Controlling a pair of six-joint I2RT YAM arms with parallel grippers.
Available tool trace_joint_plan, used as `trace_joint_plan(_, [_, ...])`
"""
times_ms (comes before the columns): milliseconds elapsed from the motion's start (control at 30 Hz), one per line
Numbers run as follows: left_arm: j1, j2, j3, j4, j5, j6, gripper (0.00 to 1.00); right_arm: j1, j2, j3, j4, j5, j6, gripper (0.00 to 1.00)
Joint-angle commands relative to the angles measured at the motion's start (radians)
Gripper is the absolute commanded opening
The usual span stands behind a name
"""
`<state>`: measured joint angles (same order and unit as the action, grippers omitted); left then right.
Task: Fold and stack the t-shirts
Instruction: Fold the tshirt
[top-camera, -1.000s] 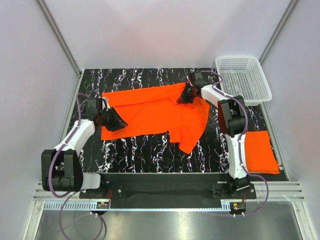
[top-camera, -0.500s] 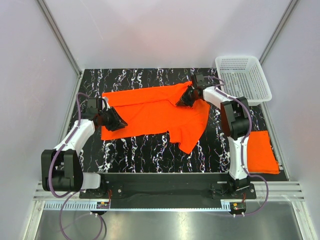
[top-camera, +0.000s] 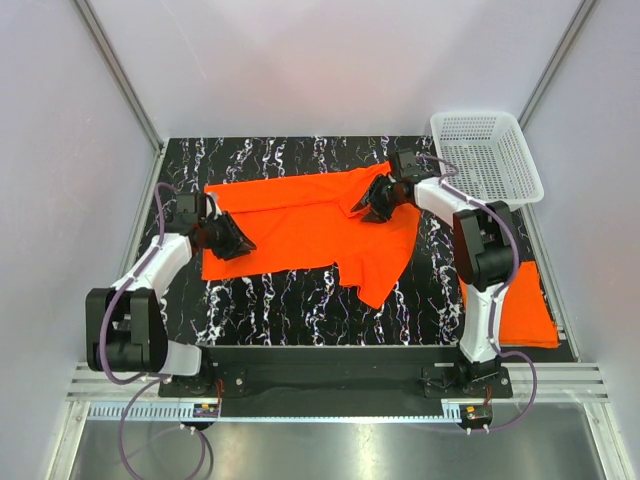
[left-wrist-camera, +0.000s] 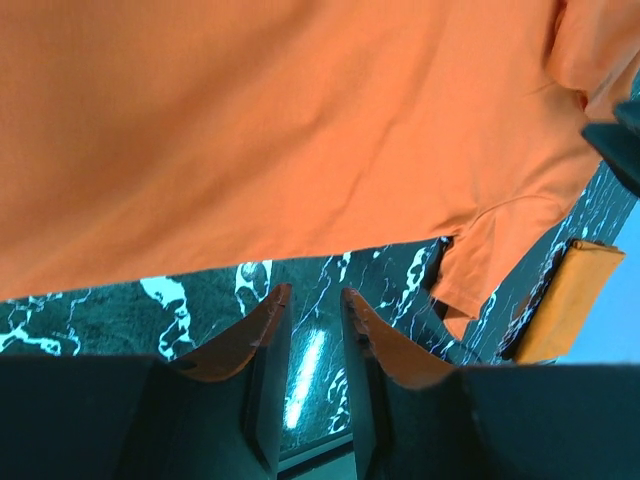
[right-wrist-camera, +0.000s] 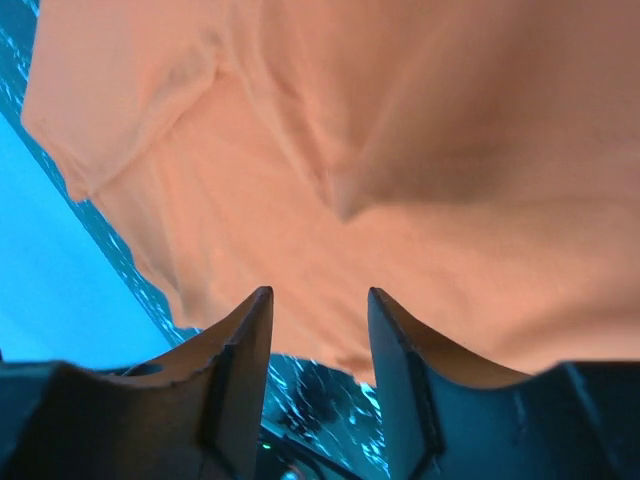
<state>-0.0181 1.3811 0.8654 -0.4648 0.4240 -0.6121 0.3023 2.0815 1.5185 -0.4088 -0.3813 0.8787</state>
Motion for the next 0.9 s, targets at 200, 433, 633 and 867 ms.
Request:
trace_joint_plan(200, [-0.003, 0.11, 0.133, 0.109, 0.058, -0.043, 0.3, -0.198, -0.109, -0.021, -0.062, -0.007, -0.294, 0.39])
trace_joint_plan(433, [-0.057, 0.19, 0.185, 0.166, 0.148, -0.069, 0.39, -0.21, 0.009, 0.074, -0.076, -0.047, -0.405, 0.4])
trace_joint_plan(633, [-0.232, 0.352, 0.259, 0.429, 0.2, -0.213, 0.43, -0.221, 0.04, 0.077, -0.084, -0.074, -0.463, 0.46])
trace_joint_plan(867, [-0.384, 0.597, 0.369, 0.82, 0.118, -0.455, 0.28, -0.226, 0.046, 0.074, -0.081, -0.106, -0.481, 0.44])
